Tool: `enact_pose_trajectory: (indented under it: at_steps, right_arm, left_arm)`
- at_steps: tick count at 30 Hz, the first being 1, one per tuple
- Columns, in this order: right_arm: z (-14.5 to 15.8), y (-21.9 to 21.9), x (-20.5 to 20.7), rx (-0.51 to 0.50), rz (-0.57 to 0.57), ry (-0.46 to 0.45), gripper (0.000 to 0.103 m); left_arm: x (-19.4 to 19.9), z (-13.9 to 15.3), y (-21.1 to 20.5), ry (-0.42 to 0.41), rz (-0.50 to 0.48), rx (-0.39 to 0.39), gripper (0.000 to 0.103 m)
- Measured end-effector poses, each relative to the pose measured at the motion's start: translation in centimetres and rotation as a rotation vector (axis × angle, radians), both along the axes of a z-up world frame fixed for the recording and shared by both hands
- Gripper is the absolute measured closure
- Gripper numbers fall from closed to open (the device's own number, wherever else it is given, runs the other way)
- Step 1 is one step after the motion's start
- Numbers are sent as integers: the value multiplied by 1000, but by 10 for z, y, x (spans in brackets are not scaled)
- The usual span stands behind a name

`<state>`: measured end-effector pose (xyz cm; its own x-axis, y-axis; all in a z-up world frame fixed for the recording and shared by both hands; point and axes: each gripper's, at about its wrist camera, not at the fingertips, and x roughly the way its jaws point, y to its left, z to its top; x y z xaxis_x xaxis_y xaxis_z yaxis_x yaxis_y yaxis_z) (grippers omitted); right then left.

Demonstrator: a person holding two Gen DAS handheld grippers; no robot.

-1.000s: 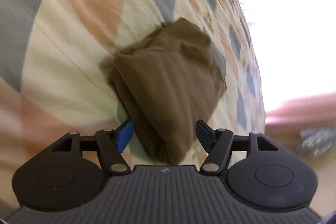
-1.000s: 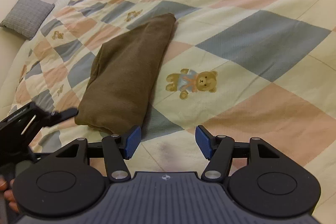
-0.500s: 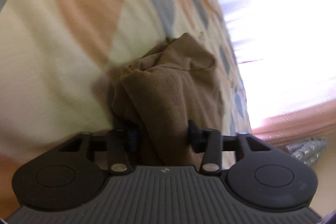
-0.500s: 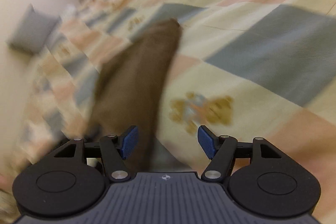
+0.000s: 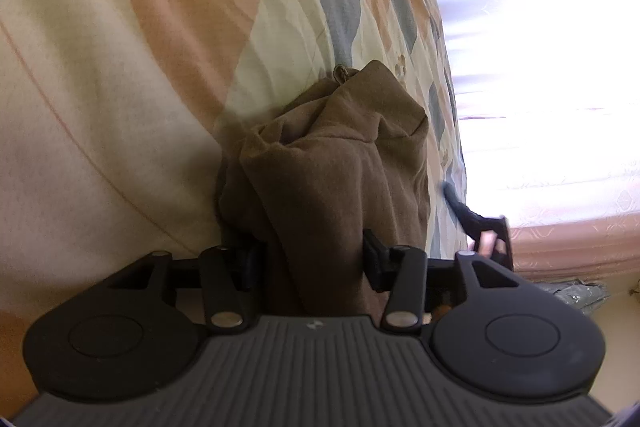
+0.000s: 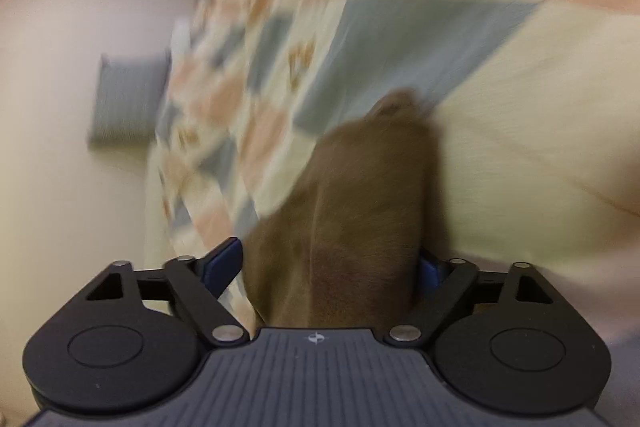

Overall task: Fold clothes
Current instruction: 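Grasp the folded brown bundle with the right gripper while the left gripper grasps its other end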

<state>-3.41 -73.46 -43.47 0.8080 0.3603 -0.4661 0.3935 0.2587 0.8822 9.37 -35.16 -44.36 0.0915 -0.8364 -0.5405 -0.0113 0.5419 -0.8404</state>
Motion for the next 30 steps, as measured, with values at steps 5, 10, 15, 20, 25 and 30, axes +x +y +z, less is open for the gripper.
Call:
enact_pose_trajectory:
  at_steps: [5,10,15,20,25,30]
  right_arm:
    - [6,22,2,-50,44,32,78]
    - [48,66,-68,-16,-136,78,78]
    - [12,97,-99,80,-249,140,37]
    - [-5,113,-102,121,-374,46,79]
    - [60,155,-147,4,-490,7,81]
    - [134,222,-232,-54,-735,-5,80]
  left_arm:
    - [9,27,8,-52,-80,15,74]
    - [25,48,11,-83,-253,6,70]
    - [45,5,-1,45,-302,45,66]
    - [42,35,-7,-66,-401,66,74]
    - [21,104,-20,-164,-588,34,74]
    - [-40,171,-40,-185,-829,-28,74]
